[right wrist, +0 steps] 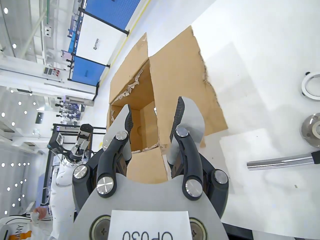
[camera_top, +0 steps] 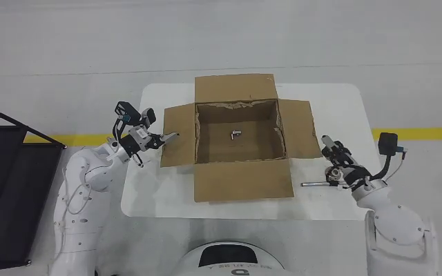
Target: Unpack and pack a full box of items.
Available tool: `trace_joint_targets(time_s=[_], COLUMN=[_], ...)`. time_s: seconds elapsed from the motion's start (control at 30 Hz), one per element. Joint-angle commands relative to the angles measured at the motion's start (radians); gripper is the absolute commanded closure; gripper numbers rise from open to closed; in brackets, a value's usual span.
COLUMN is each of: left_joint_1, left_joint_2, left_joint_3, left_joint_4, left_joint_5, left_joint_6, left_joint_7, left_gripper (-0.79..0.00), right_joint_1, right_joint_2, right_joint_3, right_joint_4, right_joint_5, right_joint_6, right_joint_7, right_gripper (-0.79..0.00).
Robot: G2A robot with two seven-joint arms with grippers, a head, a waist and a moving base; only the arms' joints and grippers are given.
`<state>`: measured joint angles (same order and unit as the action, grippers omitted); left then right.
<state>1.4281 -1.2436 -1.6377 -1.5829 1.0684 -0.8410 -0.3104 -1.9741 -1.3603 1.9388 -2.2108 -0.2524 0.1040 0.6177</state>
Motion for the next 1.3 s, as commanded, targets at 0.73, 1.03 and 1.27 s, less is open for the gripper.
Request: trace_joint_targets(time_s=[0.73,1.03,1.27], left_joint_1=[0.0,0.0,0.0], left_joint_2=[0.0,0.0,0.0], left_joint_3=[0.0,0.0,0.0], left_joint_4=[0.0,0.0,0.0], left_joint_5=[0.0,0.0,0.0], left_joint_6=[0.0,0.0,0.0], left_joint_7=[0.0,0.0,0.0], left_gripper=[-0.785,-0.785,-0.785], right_joint_1=[0.141,0.354,0.439], right_joint_2=[0.034,0.07,0.082], right_joint_3=[0.058,0.0,-0.061], right_joint_4=[0.226,0.477,0.592], right_joint_5=[-0.28,-0.565,-0.687], right_joint_6=[0.204,0.313,0.335], right_joint_7=[0.014,0.143,0.194], right_gripper=[-0.631,-0.345,-0.323])
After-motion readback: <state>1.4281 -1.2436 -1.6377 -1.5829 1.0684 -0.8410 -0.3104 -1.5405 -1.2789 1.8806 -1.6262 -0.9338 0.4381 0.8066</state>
